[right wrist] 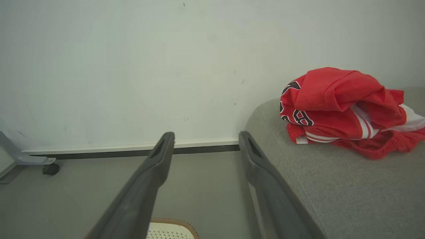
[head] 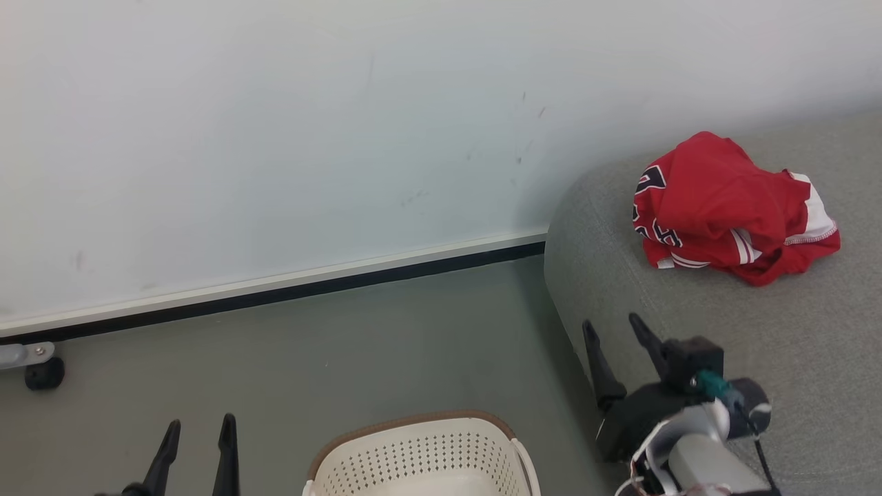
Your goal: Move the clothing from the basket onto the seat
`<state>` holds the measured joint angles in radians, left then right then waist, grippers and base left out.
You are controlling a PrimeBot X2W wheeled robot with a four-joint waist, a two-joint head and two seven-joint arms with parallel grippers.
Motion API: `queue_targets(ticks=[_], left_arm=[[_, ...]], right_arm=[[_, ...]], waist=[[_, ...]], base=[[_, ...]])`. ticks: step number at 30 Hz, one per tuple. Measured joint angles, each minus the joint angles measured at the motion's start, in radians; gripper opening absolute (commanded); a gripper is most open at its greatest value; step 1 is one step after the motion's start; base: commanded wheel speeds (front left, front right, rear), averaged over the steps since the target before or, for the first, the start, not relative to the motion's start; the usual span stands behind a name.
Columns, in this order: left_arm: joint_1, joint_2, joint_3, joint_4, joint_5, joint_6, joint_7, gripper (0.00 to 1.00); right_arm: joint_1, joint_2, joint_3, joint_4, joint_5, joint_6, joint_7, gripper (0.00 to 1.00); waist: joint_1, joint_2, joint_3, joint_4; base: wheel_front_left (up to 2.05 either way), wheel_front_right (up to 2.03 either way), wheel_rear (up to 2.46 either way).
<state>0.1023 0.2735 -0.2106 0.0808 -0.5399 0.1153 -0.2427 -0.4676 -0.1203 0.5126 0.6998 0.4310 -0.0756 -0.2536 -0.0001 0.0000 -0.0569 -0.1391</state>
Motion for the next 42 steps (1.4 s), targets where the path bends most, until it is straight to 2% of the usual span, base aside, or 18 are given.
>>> queue_targets(ticks=[9,21,30,42], left_arm=[[0.075,-0.013,0.041,-0.043,0.007,0.005,-0.002,1.00],[0.134,-0.030,0.081,-0.081,0.043,0.008,-0.006,1.00],[0.148,-0.041,0.095,-0.098,0.072,0.009,-0.007,1.00],[0.147,-0.042,0.100,-0.112,0.110,0.009,-0.007,1.00]], right_arm=[[0.194,0.000,-0.035,-0.207,-0.005,-0.031,0.000,1.00],[0.334,-0.021,-0.078,-0.422,-0.054,-0.045,0.000,1.00],[0.384,-0.022,-0.098,-0.501,-0.072,-0.048,0.000,1.00],[0.411,-0.021,-0.127,-0.547,-0.108,-0.049,0.000,1.00]], waist=[[0.0001,0.0000,0.002,0.015],[0.0001,0.0000,0.012,0.043],[0.0002,0.0000,0.024,0.049],[0.0002,0.0000,0.031,0.053]], base=[[0.00,0.00,0.00],[0.00,0.00,0.00],[0.00,0.00,0.00],[0.00,0.00,0.00]])
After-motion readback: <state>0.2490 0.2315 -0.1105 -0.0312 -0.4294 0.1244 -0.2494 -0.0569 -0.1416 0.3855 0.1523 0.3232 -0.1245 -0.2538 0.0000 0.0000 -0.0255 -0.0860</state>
